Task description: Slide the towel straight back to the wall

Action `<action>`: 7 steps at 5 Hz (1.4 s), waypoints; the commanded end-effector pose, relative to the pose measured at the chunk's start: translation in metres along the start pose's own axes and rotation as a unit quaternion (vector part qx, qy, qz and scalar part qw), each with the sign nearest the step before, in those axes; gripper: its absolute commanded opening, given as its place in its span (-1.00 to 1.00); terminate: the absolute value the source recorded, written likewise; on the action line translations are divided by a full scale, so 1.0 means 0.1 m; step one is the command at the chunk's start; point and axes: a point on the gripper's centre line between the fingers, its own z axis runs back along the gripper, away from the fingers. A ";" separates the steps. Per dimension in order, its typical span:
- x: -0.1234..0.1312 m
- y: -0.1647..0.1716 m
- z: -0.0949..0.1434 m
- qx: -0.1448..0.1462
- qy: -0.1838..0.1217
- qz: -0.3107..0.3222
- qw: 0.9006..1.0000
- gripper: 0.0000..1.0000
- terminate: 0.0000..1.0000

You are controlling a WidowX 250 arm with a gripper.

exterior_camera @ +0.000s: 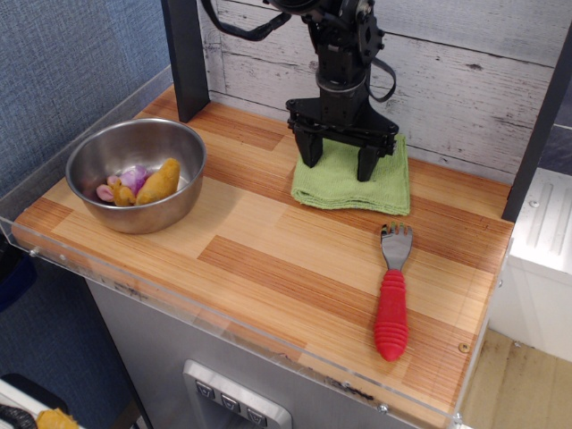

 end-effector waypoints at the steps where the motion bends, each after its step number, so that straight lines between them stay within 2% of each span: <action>1: -0.02 0.03 0.10 -0.001 -0.005 -0.004 1.000 1.00 -1.00; 2: 0.02 0.01 0.24 -0.017 -0.003 0.000 1.000 1.00 -1.00; 5: 0.15 -0.05 0.94 -0.035 -0.045 0.020 0.998 1.00 -1.00; 6: 0.17 -0.04 1.26 -0.040 -0.075 0.028 0.996 1.00 -1.00; 7: 0.10 -0.05 1.46 -0.048 -0.079 0.028 0.995 1.00 -1.00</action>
